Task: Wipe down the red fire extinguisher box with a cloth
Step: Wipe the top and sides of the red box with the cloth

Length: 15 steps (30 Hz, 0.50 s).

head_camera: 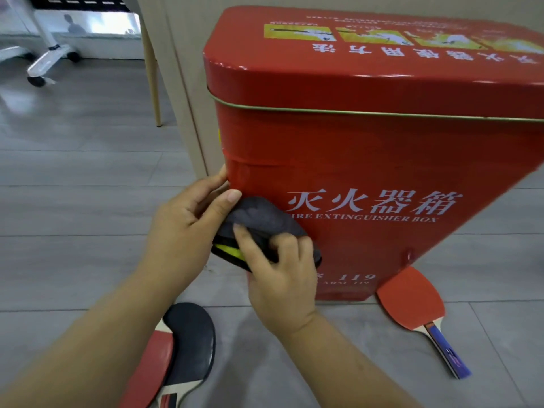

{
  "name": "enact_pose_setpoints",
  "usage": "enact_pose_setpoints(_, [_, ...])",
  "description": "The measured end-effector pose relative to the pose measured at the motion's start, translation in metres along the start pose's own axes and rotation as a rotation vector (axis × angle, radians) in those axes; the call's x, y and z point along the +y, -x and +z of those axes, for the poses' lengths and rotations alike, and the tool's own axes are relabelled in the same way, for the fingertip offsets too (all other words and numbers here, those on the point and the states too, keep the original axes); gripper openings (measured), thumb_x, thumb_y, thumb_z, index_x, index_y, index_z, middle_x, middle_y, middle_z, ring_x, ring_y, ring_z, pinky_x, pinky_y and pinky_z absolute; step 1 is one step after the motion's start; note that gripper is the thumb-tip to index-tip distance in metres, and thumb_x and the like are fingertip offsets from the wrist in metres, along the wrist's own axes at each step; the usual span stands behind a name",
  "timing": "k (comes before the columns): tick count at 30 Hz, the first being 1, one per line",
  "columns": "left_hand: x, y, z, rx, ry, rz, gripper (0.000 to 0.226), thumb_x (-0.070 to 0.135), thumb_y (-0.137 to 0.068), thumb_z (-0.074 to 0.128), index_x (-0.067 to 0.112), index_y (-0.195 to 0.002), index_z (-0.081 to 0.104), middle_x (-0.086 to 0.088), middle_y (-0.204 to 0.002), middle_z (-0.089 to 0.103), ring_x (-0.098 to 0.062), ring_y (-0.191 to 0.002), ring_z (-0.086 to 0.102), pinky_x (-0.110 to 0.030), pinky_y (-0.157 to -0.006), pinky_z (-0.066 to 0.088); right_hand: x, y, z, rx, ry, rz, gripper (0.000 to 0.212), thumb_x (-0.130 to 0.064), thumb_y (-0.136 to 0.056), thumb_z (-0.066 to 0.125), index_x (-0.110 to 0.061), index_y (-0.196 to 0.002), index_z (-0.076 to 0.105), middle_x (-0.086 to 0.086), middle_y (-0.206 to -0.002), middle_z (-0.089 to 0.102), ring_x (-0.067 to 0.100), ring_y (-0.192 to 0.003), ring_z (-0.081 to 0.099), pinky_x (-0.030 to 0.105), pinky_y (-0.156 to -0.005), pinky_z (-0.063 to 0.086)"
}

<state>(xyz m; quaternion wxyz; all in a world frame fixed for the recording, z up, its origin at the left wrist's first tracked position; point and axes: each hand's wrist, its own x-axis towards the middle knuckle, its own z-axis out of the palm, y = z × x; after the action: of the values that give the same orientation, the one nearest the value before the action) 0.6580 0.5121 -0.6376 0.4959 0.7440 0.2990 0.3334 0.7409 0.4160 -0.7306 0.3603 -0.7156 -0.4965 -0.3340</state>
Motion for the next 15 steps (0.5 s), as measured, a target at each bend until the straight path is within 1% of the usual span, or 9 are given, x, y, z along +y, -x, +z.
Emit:
enact_pose_setpoints(2, [-0.004, 0.003, 0.001, -0.01, -0.032, -0.027, 0.031, 0.039, -0.083, 0.053, 0.039, -0.113, 0.06, 0.035, -0.092, 0.065, 0.013, -0.094, 0.061, -0.004, -0.075, 0.047, 0.0, 0.003, 0.003, -0.023, 0.03, -0.043, 0.046, -0.005, -0.088, 0.047, -0.032, -0.126, 0.051, 0.004, -0.091, 0.035, 0.023, -0.069, 0.036, 0.034, -0.061, 0.04])
enact_pose_setpoints(4, [-0.009, 0.007, 0.003, 0.001, -0.051, -0.049, 0.031, 0.047, -0.078, 0.049, 0.043, -0.107, 0.06, 0.031, -0.091, 0.066, 0.011, -0.094, 0.061, -0.005, -0.074, 0.047, 0.002, 0.005, 0.004, -0.02, 0.041, -0.072, 0.042, -0.008, -0.091, 0.045, -0.033, -0.124, 0.054, 0.004, -0.091, 0.035, 0.023, -0.07, 0.035, 0.034, -0.061, 0.04])
enact_pose_setpoints(6, [-0.014, 0.011, 0.008, 0.012, -0.065, -0.064, 0.032, 0.046, -0.081, 0.049, 0.04, -0.109, 0.061, 0.029, -0.093, 0.065, 0.011, -0.093, 0.061, -0.006, -0.074, 0.048, 0.01, 0.012, 0.003, -0.033, 0.063, -0.104, 0.041, -0.011, -0.092, 0.045, -0.036, -0.123, 0.054, 0.003, -0.092, 0.035, 0.023, -0.07, 0.036, 0.034, -0.06, 0.042])
enact_pose_setpoints(8, [-0.019, 0.015, 0.013, 0.022, -0.11, -0.051, 0.033, 0.038, -0.086, 0.053, 0.037, -0.119, 0.057, 0.034, -0.092, 0.061, 0.019, -0.088, 0.058, 0.0, -0.069, 0.043, 0.024, 0.023, 0.0, -0.049, 0.087, -0.117, 0.039, -0.012, -0.095, 0.041, -0.037, -0.121, 0.053, 0.003, -0.093, 0.036, 0.023, -0.07, 0.036, 0.034, -0.059, 0.044])
enact_pose_setpoints(10, [-0.02, 0.017, 0.018, 0.04, -0.174, -0.047, 0.036, 0.036, -0.089, 0.055, 0.036, -0.125, 0.054, 0.035, -0.099, 0.057, 0.025, -0.085, 0.055, 0.006, -0.065, 0.038, 0.041, 0.036, -0.005, -0.063, 0.104, -0.071, 0.04, -0.011, -0.098, 0.031, -0.038, -0.12, 0.051, 0.004, -0.093, 0.035, 0.023, -0.071, 0.036, 0.035, -0.058, 0.045])
enact_pose_setpoints(11, [-0.02, 0.017, 0.02, 0.059, -0.179, -0.05, 0.038, 0.038, -0.089, 0.055, 0.035, -0.126, 0.054, 0.032, -0.103, 0.058, 0.024, -0.085, 0.055, 0.006, -0.065, 0.038, 0.049, 0.042, -0.009, -0.066, 0.105, -0.03, 0.043, -0.008, -0.096, 0.028, -0.037, -0.12, 0.05, 0.004, -0.093, 0.035, 0.024, -0.071, 0.035, 0.035, -0.057, 0.045])
enact_pose_setpoints(12, [-0.02, 0.018, 0.022, 0.082, -0.168, -0.058, 0.04, 0.04, -0.088, 0.056, 0.033, -0.127, 0.055, 0.029, -0.107, 0.06, 0.023, -0.086, 0.056, 0.006, -0.066, 0.039, 0.057, 0.047, -0.014, -0.062, 0.1, 0.02, 0.048, -0.003, -0.092, 0.029, -0.036, -0.12, 0.048, 0.004, -0.093, 0.035, 0.025, -0.071, 0.036, 0.035, -0.057, 0.045])
enact_pose_setpoints(14, [-0.02, 0.019, 0.029, 0.114, -0.148, -0.081, 0.043, 0.041, -0.085, 0.059, 0.032, -0.127, 0.056, 0.023, -0.11, 0.063, 0.017, -0.09, 0.059, 0.004, -0.068, 0.041, 0.076, 0.055, -0.026, -0.035, 0.072, 0.138, 0.057, 0.006, -0.076, 0.041, -0.031, -0.12, 0.047, 0.006, -0.094, 0.034, 0.029, -0.071, 0.043, 0.038, -0.059, 0.046])
enact_pose_setpoints(15, [-0.021, 0.02, 0.034, 0.125, -0.135, -0.093, 0.044, 0.041, -0.085, 0.06, 0.032, -0.127, 0.056, 0.021, -0.11, 0.065, 0.012, -0.094, 0.061, 0.003, -0.07, 0.042, 0.087, 0.058, -0.034, -0.023, 0.047, 0.209, 0.063, 0.01, -0.068, 0.048, -0.027, -0.119, 0.046, 0.006, -0.095, 0.033, 0.032, -0.072, 0.046, 0.04, -0.063, 0.047])
